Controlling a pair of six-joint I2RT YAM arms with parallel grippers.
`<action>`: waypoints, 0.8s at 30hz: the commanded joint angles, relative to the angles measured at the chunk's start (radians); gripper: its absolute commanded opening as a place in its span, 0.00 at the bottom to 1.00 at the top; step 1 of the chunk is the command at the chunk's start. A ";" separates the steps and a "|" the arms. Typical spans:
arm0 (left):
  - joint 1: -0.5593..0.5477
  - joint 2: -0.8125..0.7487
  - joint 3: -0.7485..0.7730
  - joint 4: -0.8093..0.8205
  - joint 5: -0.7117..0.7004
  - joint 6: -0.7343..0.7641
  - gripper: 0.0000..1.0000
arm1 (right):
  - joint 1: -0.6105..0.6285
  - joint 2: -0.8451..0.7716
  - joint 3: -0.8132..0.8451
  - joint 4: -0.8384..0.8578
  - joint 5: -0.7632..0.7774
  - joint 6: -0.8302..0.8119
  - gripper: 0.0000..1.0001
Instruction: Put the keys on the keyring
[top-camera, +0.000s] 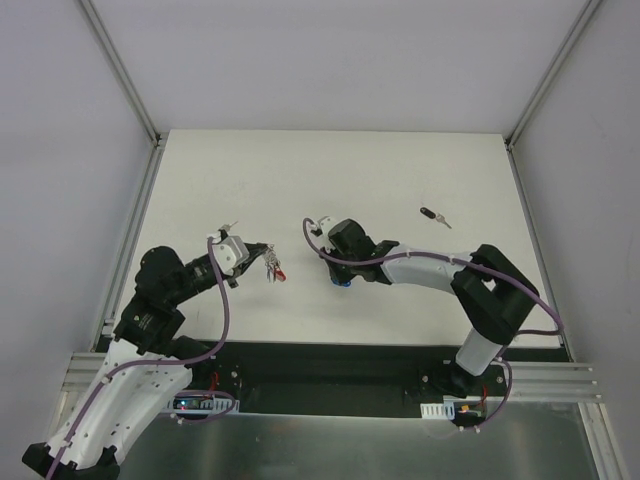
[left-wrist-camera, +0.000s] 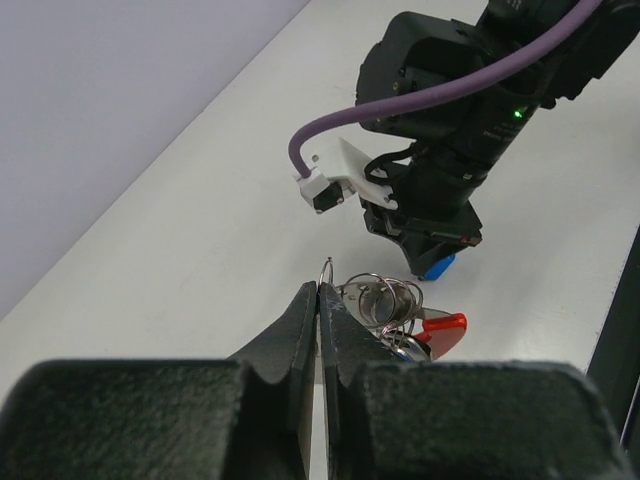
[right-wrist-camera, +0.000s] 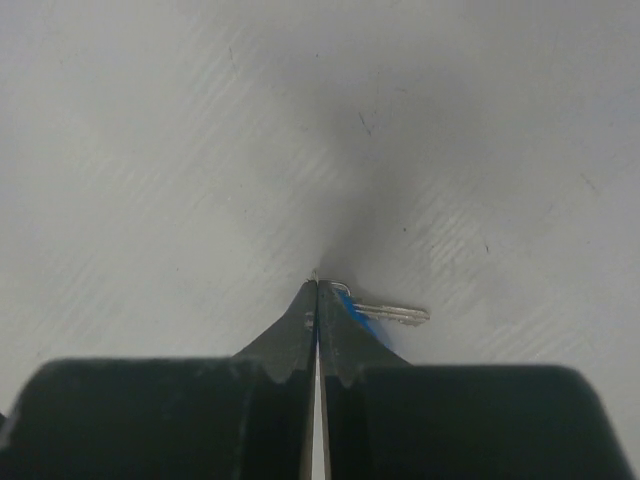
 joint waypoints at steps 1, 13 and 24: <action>-0.007 -0.029 -0.002 0.071 -0.048 0.016 0.00 | 0.019 0.034 0.029 0.124 0.053 0.002 0.01; -0.007 -0.049 -0.010 0.071 -0.068 0.016 0.00 | 0.049 0.086 0.093 0.064 0.055 0.000 0.17; -0.007 -0.079 -0.013 0.071 -0.085 0.015 0.00 | 0.013 0.144 0.455 -0.520 -0.049 -0.099 0.46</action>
